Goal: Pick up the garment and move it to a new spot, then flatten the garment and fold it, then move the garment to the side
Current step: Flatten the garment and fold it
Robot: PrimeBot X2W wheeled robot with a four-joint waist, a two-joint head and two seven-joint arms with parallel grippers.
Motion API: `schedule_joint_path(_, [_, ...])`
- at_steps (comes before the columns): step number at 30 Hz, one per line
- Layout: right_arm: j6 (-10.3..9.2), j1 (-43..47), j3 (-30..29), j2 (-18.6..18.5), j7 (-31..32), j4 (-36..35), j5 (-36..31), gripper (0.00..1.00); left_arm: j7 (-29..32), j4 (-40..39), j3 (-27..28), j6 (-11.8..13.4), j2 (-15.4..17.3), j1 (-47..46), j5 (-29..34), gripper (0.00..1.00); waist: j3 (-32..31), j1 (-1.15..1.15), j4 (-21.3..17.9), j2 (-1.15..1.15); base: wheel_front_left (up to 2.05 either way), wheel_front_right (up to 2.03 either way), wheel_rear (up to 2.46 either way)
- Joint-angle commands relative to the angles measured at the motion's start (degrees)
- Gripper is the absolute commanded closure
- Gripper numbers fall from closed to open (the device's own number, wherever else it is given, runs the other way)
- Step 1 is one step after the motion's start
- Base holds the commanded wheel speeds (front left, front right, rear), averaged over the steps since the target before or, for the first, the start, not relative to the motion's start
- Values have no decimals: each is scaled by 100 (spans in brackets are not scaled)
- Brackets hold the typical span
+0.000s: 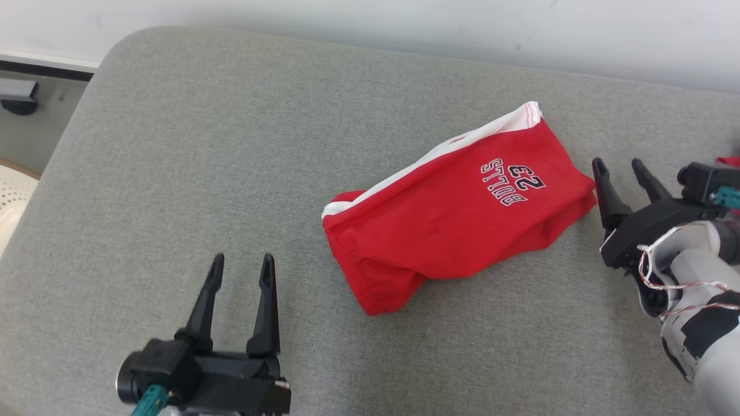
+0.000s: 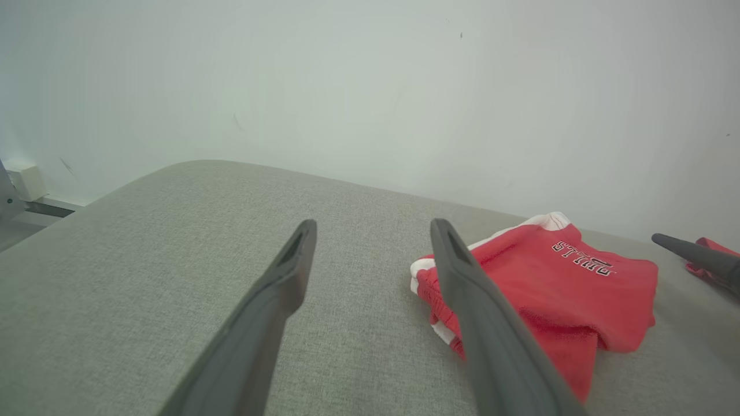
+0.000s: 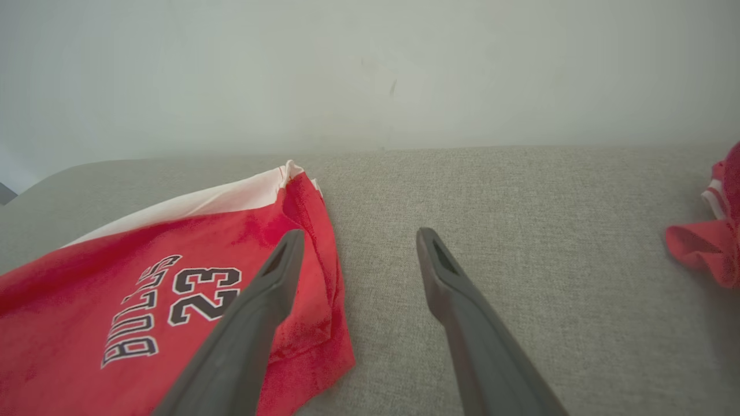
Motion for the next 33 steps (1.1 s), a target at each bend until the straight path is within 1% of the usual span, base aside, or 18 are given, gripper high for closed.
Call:
schedule_joint_path(1, [6,85,-93,51,-24,9,-66,0,-16,-41,13,34,3,108,-42,0,1,2,45,0,0,0,0])
schedule_joint_path(5, [6,165,-358,163,-25,108,-251,0,-16,-61,-34,58,4,219,-96,0,46,2,153,0,0,0,0])
schedule_joint_path(8, [6,90,-441,276,-25,354,-355,0,-16,-48,-69,115,4,204,-60,0,78,2,252,0,0,0,0])
schedule_joint_path(12, [6,-31,-388,462,-11,842,-384,0,-16,14,-125,187,3,187,-36,0,107,2,381,0,0,0,0])
schedule_joint_path(15, [6,-48,-302,648,150,1180,-327,0,-16,55,-195,248,3,229,-109,0,116,2,459,0,0,0,0])
schedule_joint_path(16, [6,-48,-281,677,148,1207,-312,55,-16,67,-217,247,3,234,-112,0,113,2,475,0,0,0,0])
schedule_joint_path(17, [6,-55,-262,687,137,1206,-301,100,-16,79,-231,263,3,240,-126,0,110,2,483,0,0,0,0])
schedule_joint_path(22, [6,4,-178,682,98,1190,-248,100,-16,137,-185,287,3,275,-132,0,41,2,444,0,0,0,0])
schedule_joint_path(26, [6,132,-183,656,16,1048,-162,100,-16,226,-78,268,3,355,-102,0,-134,2,322,0,0,0,0])
schedule_joint_path(30, [6,394,-193,660,-17,708,-44,100,-16,347,51,185,4,467,-67,0,-373,2,159,0,0,0,0])
schedule_joint_path(33, [6,689,-351,609,-25,272,78,100,-16,420,147,116,3,574,-13,0,-552,2,18,0,0,0,0])
